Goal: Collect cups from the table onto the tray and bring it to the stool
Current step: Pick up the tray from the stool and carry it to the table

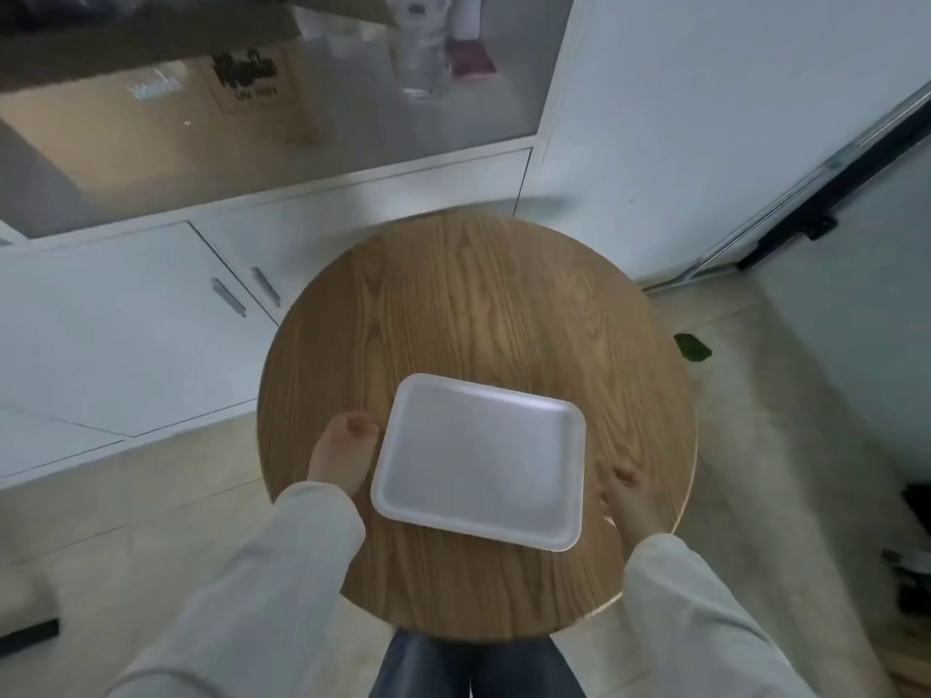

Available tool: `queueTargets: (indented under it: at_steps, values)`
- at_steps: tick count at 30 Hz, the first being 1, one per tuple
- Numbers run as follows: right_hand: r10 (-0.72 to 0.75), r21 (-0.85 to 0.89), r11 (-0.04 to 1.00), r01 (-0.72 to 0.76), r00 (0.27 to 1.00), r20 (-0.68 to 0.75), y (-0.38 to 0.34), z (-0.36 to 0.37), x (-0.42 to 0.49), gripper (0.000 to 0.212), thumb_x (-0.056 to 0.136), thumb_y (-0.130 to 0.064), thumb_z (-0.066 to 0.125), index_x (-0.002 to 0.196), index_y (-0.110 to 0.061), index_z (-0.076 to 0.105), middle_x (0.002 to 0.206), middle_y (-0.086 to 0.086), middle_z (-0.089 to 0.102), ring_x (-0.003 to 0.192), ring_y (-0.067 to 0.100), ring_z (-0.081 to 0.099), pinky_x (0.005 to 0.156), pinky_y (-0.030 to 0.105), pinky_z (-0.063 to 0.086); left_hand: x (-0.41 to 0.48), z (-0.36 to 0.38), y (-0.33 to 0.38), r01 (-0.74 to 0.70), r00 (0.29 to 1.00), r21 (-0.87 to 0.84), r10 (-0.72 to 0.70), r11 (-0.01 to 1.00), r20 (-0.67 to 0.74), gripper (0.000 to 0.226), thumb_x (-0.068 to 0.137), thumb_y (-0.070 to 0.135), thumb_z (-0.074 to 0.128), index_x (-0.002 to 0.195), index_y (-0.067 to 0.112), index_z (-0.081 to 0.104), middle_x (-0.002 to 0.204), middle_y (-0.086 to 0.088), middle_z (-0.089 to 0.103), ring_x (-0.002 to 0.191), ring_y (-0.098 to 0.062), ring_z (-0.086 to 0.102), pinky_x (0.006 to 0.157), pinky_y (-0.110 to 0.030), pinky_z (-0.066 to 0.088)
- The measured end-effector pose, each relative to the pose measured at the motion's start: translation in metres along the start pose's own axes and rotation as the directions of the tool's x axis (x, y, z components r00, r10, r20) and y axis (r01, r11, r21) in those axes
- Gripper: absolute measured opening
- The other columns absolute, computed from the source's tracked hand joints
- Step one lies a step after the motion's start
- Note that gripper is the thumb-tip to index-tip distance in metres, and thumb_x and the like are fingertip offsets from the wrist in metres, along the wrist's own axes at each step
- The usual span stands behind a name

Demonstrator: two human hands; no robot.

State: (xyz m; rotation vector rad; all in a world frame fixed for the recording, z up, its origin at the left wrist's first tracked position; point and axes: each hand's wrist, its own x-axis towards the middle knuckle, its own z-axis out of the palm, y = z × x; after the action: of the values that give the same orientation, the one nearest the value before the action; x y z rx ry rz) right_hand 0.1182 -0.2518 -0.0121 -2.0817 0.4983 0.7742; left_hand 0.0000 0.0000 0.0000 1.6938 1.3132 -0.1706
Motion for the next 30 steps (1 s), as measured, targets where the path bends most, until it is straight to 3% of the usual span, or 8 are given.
queueTargets:
  at_steps: [4, 9, 16, 20, 26, 30]
  values:
    - [0.048, 0.039, 0.998, -0.046, 0.998, -0.047, 0.011, 0.007, 0.010, 0.024, 0.084, -0.033, 0.057, 0.094, -0.012, 0.061, 0.095, 0.008, 0.065, 0.092, 0.028, 0.060, 0.092, 0.045, 0.047, 0.012, 0.008, -0.008, 0.020, 0.999, 0.037, -0.021, 0.999, 0.038, 0.034, 0.093, 0.017, 0.043, 0.125, 0.007, 0.051, 0.123, -0.010, 0.058, 0.113, -0.027, 0.053, 0.085, -0.029, 0.034]
    - [0.061, -0.022, 0.998, -0.064, 0.993, -0.104, 0.011, 0.014, 0.011, 0.020, 0.085, -0.022, 0.051, 0.075, -0.013, 0.064, 0.073, 0.005, 0.062, 0.073, 0.024, 0.056, 0.076, 0.037, 0.046, 0.019, 0.022, -0.013, 0.025, 0.998, 0.033, -0.027, 0.999, 0.058, 0.030, 0.092, 0.018, 0.044, 0.120, 0.011, 0.054, 0.107, -0.001, 0.059, 0.092, -0.016, 0.051, 0.080, -0.028, 0.036]
    - [0.077, 0.019, 0.997, -0.076, 0.996, -0.045, 0.003, 0.023, 0.006, 0.017, 0.089, -0.025, 0.049, 0.095, -0.013, 0.060, 0.087, 0.004, 0.061, 0.085, 0.023, 0.055, 0.076, 0.031, 0.038, 0.018, 0.028, -0.016, 0.029, 0.999, 0.023, -0.029, 0.999, 0.018, 0.025, 0.093, 0.021, 0.046, 0.115, 0.012, 0.055, 0.102, -0.003, 0.060, 0.089, -0.018, 0.055, 0.078, -0.030, 0.042]
    - [0.081, 0.045, 0.996, -0.078, 0.996, -0.046, 0.003, 0.025, 0.006, 0.014, 0.089, -0.025, 0.050, 0.094, -0.015, 0.057, 0.081, -0.001, 0.060, 0.090, 0.025, 0.057, 0.084, 0.036, 0.044, 0.018, 0.026, -0.019, 0.011, 1.000, 0.013, -0.012, 1.000, 0.021, 0.025, 0.093, 0.023, 0.048, 0.114, 0.012, 0.055, 0.104, -0.006, 0.061, 0.091, -0.020, 0.057, 0.079, -0.030, 0.043]
    - [0.023, 0.095, 0.995, -0.018, 0.998, -0.050, -0.002, 0.023, -0.002, 0.023, 0.090, -0.023, 0.049, 0.107, -0.009, 0.056, 0.098, 0.007, 0.061, 0.092, 0.027, 0.058, 0.086, 0.039, 0.046, 0.008, 0.024, -0.021, 0.012, 1.000, -0.125, -0.014, 0.992, -0.014, 0.015, 0.092, 0.023, 0.051, 0.106, 0.016, 0.050, 0.101, -0.008, 0.062, 0.086, -0.022, 0.059, 0.069, -0.028, 0.045]
    - [-0.053, 0.098, 0.994, 0.057, 0.998, -0.037, -0.010, 0.013, -0.012, 0.024, 0.091, -0.021, 0.047, 0.108, -0.006, 0.056, 0.101, 0.009, 0.060, 0.091, 0.025, 0.056, 0.081, 0.035, 0.043, -0.006, 0.018, -0.024, -0.003, 0.999, -0.209, -0.006, 0.978, -0.042, 0.012, 0.092, 0.019, 0.050, 0.104, 0.018, 0.049, 0.104, -0.008, 0.062, 0.091, -0.025, 0.061, 0.076, -0.032, 0.049]
